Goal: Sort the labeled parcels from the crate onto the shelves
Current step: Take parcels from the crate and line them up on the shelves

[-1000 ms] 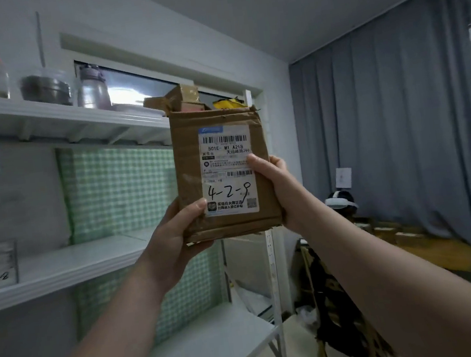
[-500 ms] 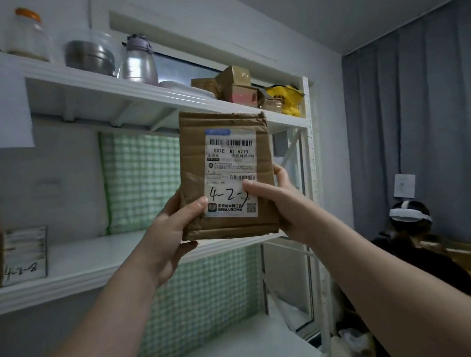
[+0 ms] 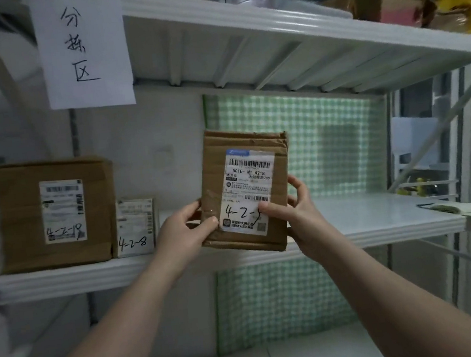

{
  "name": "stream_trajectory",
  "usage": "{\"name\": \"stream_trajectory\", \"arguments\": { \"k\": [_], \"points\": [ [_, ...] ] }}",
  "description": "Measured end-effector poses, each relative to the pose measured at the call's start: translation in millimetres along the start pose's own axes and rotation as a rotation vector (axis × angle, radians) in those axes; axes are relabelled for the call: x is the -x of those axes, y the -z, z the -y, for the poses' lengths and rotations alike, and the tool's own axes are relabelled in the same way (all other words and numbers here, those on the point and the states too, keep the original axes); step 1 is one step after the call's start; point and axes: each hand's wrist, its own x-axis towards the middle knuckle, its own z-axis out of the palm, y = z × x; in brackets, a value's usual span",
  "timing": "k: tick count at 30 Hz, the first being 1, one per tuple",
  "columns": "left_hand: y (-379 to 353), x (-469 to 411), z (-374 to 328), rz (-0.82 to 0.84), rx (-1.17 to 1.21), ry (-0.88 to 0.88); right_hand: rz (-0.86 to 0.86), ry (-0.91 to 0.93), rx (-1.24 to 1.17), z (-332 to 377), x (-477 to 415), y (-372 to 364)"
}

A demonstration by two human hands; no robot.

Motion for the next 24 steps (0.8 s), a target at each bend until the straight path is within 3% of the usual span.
{"name": "stream_trajectory", "arguments": {
  "k": [6,12,15,19,24],
  "points": [
    [25.4,-15.5,43.6,-0.172,-0.143,0.066,0.174,-0.014,-0.013,-48.0,-58.1,-30.5],
    [28.7,-16.1,80.1,-0.218,-0.231,0.195,0.267,0.018,-0.037,-93.8,-87.5,-44.9],
    [23.4,-16.0,93.4,-0.244,-0.283,0.222,0.282,0.096,0.08,-108.4,-96.2,-45.7],
    [9.1,-12.3,103.8,-0.326,-0.307,0.242,0.085,0.29,0.362,-127.5,-98.2,-53.1],
    [0.1,-12.2,112.2,-0.38,-0.452,0.204,-0.141,0.771,0.623,-142.0,-86.8,-68.8]
  ]
}}
